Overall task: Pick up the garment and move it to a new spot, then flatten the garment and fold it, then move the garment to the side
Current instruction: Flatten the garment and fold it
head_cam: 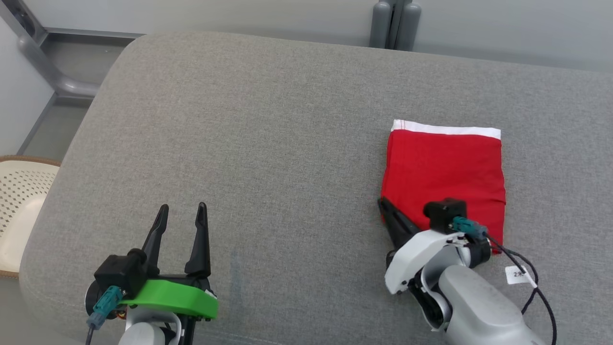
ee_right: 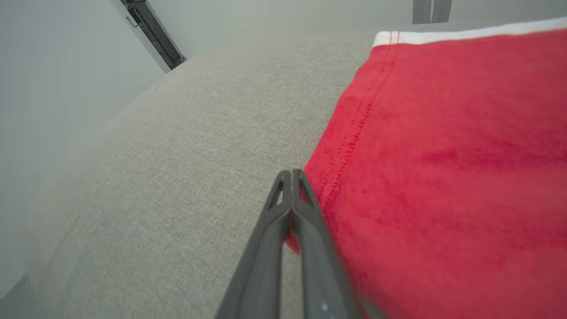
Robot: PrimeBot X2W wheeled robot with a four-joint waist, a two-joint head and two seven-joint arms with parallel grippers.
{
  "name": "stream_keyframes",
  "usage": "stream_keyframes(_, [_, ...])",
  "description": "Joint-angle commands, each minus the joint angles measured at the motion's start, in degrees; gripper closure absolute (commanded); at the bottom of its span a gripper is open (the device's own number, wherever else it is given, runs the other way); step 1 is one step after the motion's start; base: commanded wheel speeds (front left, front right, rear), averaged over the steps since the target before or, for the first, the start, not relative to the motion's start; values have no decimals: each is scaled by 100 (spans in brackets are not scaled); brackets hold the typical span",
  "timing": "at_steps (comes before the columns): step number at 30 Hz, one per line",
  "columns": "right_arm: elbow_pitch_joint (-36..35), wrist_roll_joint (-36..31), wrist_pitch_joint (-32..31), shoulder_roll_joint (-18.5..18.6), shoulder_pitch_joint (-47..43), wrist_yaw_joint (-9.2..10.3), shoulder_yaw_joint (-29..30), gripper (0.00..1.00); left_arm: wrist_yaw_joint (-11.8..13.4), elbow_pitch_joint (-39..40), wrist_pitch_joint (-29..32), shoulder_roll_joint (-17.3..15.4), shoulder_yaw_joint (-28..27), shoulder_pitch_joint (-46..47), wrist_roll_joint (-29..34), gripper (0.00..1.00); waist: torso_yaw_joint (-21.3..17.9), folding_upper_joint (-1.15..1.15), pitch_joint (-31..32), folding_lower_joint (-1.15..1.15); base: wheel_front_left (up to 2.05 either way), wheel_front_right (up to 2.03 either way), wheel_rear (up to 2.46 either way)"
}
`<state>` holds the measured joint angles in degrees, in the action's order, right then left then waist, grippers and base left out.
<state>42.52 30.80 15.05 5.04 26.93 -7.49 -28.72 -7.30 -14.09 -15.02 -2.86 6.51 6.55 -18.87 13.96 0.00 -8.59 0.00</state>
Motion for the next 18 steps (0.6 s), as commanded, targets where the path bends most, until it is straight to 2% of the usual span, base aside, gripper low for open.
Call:
stream_keyframes(1, [-48, -61, 15, -13, -75, 2, -104, 100, 21, -13, -17, -10, 1, 108, -47, 0, -9, 0, 14, 0, 0, 0, 0])
stream_keyframes(4, [-175, -98, 15, -50, -70, 2, -152, 100, 31, -27, -17, -10, -3, 109, -25, 0, -58, 0, 57, 0, 0, 0, 0])
stream_keyframes(9, [-627, -234, 15, 68, -156, 2, 158, 100, 25, -57, -17, -11, -55, 67, 35, 0, -229, 0, 160, 0, 0, 0, 0])
stream_keyframes(18, [-1728, -687, 15, 498, -872, 2, 1303, 100, 9, -81, -17, -12, -247, -145, 154, 0, -758, 0, 521, 0, 0, 0, 0])
